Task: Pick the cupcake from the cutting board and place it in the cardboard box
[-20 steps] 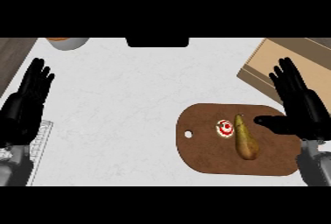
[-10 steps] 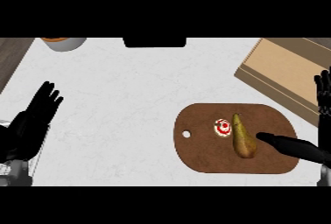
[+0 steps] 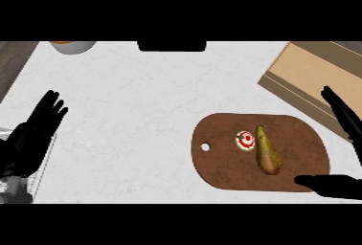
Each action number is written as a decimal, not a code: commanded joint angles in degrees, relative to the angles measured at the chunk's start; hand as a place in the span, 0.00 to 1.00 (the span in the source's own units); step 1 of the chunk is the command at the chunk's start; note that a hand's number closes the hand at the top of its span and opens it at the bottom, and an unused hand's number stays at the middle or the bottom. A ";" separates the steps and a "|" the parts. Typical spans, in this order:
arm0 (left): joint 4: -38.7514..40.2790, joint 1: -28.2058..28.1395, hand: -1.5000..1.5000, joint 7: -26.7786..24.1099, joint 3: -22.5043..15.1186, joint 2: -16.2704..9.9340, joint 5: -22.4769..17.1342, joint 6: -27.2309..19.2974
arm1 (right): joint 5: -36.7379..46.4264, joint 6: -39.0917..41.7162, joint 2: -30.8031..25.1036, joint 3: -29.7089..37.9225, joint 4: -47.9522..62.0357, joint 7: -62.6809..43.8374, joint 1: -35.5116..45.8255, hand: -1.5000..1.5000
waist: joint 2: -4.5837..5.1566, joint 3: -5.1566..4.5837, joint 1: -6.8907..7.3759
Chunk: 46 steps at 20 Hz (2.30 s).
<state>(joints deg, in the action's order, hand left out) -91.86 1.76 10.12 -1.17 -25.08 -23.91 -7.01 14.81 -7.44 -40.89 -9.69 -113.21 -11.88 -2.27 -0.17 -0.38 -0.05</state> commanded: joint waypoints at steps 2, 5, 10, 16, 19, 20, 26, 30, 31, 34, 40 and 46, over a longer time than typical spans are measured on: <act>0.41 1.63 0.50 1.15 1.10 -1.11 -1.46 1.99 | 3.74 11.00 -7.78 -3.61 -5.49 -19.50 5.19 0.00 | 0.18 0.00 0.81; 1.43 -0.16 0.50 -1.50 -1.33 1.05 1.26 1.56 | 2.75 16.57 -4.98 -9.31 -8.03 -31.99 10.40 0.00 | 0.34 0.04 1.54; -1.71 2.60 0.50 3.33 0.33 0.20 -0.41 1.08 | -2.60 24.38 2.26 -12.29 -3.10 -45.67 22.61 0.00 | 0.32 0.26 1.59; -0.96 0.24 0.50 3.82 3.32 -0.58 -1.24 3.93 | -4.56 28.70 7.45 -11.92 3.26 -49.93 25.80 0.00 | 0.18 0.35 0.67; 1.16 0.49 0.50 1.38 3.24 1.83 0.67 3.80 | -2.49 29.06 9.56 -13.08 1.87 -51.08 23.88 0.00 | 0.15 0.35 0.22; -0.11 0.48 0.50 2.11 4.02 0.58 0.02 4.53 | -3.36 29.80 9.25 -12.55 6.93 -47.70 24.83 0.00 | 0.21 0.36 0.49; -4.19 -1.49 0.50 5.34 4.74 2.19 1.25 3.30 | 0.39 30.59 12.50 -13.67 2.88 -51.62 22.96 0.00 | 0.07 0.37 0.26; -3.35 -1.89 0.50 2.36 3.36 5.75 4.93 3.67 | 3.83 31.51 14.84 -10.43 9.83 -42.83 23.04 0.00 | 0.14 0.38 0.32; -3.37 -1.27 0.50 4.27 6.56 2.97 2.29 7.23 | 5.35 31.70 14.60 -10.31 6.97 -41.54 20.42 0.00 | 0.12 0.38 0.21; -0.61 1.03 0.50 2.64 5.19 6.00 5.61 5.80 | 8.00 32.64 18.23 -10.78 7.66 -42.57 22.34 0.00 | 0.15 0.37 0.15; -0.85 -0.89 0.50 2.95 8.27 5.56 3.82 9.88 | 13.55 34.30 19.40 -10.62 11.13 -38.76 21.91 0.00 | 0.16 0.37 0.23; -0.87 1.64 0.50 4.43 6.32 9.04 7.92 5.39 | 13.01 39.86 22.08 -10.03 7.92 -46.24 23.48 0.00 | 0.11 0.36 -0.12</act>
<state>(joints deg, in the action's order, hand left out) -94.31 1.61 15.20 6.60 -18.80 -18.66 0.62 28.18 27.11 -20.08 -20.12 -102.14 -51.16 20.60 -0.02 0.00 0.16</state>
